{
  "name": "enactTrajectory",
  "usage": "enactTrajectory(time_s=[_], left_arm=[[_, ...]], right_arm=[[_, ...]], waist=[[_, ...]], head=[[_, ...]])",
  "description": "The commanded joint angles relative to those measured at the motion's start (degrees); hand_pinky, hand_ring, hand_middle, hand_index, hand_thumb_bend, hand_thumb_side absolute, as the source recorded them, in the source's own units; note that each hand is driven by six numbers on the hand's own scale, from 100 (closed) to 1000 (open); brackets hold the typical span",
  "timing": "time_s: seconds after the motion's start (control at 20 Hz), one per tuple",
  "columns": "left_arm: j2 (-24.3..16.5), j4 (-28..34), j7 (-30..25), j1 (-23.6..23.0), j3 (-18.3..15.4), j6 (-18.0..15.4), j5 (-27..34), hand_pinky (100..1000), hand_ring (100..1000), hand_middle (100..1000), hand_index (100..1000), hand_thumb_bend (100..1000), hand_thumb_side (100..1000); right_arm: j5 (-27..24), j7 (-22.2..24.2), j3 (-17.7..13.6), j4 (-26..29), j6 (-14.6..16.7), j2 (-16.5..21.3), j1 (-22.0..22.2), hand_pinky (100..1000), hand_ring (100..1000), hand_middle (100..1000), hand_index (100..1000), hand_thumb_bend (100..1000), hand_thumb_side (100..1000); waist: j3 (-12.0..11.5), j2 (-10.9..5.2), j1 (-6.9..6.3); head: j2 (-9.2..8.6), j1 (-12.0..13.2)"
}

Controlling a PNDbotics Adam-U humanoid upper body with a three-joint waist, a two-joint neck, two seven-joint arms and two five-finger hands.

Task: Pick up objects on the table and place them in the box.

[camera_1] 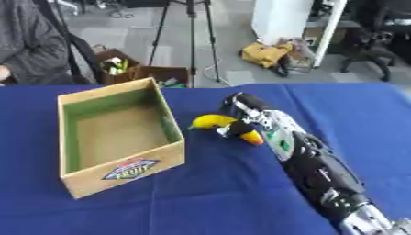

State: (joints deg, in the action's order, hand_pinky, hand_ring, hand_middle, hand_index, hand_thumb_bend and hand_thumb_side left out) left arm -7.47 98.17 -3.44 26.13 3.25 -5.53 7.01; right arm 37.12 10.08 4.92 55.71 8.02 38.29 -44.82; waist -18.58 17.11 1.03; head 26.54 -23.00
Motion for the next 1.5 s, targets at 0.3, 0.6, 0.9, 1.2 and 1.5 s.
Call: enactTrajectory(time_s=[0.3, 0.6, 0.9, 1.2, 1.5], left_arm=[[-0.4, 1.0, 0.0, 0.4, -0.1, -0.1, -0.4, 655, 662, 526, 713, 547, 954], [-0.4, 1.0, 0.0, 0.4, -0.1, -0.1, -0.4, 654, 664, 526, 713, 547, 954], [-0.4, 0.9, 0.0, 0.5, -0.1, 0.0, -0.3, 654, 664, 526, 713, 546, 955], [-0.5, 1.0, 0.1, 0.5, -0.1, 0.0, -0.3, 654, 664, 526, 713, 547, 955], [-0.5, 0.9, 0.1, 0.4, -0.2, 0.0, -0.3, 654, 665, 526, 714, 547, 955]], right_arm=[[0.5, 1.5, -0.3, 1.0, -0.2, 2.1, -0.3, 543, 521, 615, 733, 397, 367], [1.0, 2.4, -0.2, 0.1, -0.1, 1.7, 0.0, 538, 519, 609, 725, 392, 352], [1.2, 2.6, -0.1, -0.3, 0.0, 1.5, 0.3, 458, 460, 547, 657, 261, 289], [0.9, 1.3, -0.3, 0.1, -0.2, 1.7, 0.4, 348, 357, 447, 498, 108, 246], [0.0, -1.6, -0.7, 1.3, -1.5, 2.3, 0.3, 302, 317, 399, 434, 100, 184]], waist=[[0.3, -1.61, -0.14], [0.4, -1.46, -0.48], [0.3, -1.29, -0.71], [0.4, -1.28, -0.56], [0.6, -1.46, -0.39]], head=[[-1.03, -0.1], [-1.18, -0.1], [-1.31, -0.1], [-1.38, -0.1], [-1.38, -0.2]])
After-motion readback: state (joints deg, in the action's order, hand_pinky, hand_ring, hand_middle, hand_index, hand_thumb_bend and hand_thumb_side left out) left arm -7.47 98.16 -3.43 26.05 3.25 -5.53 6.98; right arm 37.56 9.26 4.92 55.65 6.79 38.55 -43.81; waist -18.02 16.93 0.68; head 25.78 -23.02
